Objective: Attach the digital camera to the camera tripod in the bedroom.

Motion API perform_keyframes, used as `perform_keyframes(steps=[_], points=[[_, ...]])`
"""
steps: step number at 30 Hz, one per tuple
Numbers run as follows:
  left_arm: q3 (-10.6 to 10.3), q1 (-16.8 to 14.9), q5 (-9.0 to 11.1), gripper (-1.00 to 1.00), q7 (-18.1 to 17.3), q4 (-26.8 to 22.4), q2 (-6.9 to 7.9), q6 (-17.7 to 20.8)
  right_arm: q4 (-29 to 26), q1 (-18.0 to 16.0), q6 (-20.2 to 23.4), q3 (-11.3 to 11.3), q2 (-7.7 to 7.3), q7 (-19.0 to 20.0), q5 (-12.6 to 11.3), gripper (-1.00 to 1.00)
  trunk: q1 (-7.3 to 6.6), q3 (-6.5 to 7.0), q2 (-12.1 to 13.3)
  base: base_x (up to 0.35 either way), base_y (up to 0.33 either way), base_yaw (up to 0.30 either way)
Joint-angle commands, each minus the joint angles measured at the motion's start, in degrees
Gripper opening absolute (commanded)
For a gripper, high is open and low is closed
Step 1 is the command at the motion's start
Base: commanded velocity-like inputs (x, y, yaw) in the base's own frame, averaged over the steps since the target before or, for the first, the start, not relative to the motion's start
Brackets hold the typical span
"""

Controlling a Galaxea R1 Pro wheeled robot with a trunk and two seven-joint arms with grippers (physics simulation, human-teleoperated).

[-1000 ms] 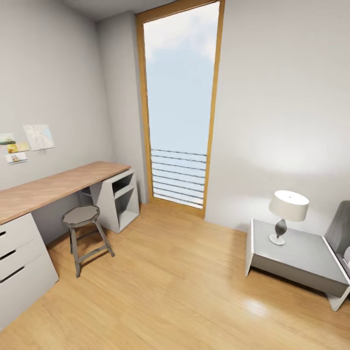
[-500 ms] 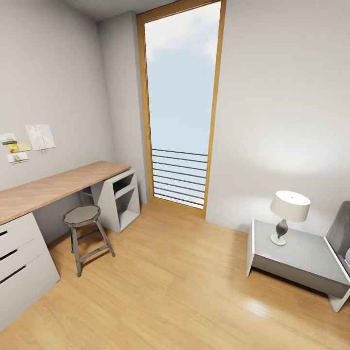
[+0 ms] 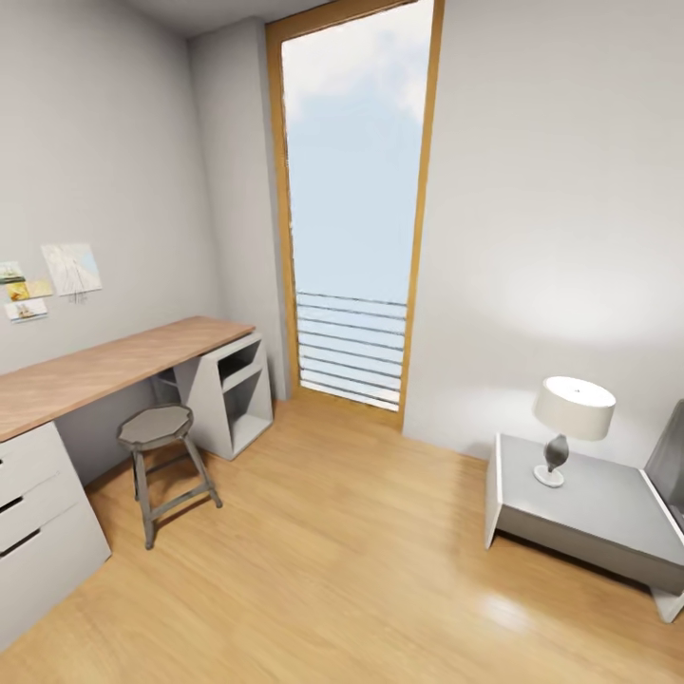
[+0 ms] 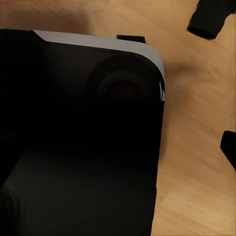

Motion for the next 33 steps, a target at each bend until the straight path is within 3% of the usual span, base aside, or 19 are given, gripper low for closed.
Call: perform_keyframes(steps=[1, 33], points=[[0.14, 0.02, 0.51, 1.00, -0.01, -0.07, -0.01, -0.07, 0.05, -0.03, -0.18, 0.01, -0.02, -0.02, 0.27, 1.00, 0.03, -0.05, -0.02, 0.267, 0.000, 0.000], [0.16, 0.01, 0.52, 1.00, -0.01, -0.07, -0.01, -0.06, 0.06, -0.03, -0.18, -0.01, -0.34, -0.02, 0.33, 1.00, 0.03, -0.05, -0.02, 0.316, 0.000, 0.000]])
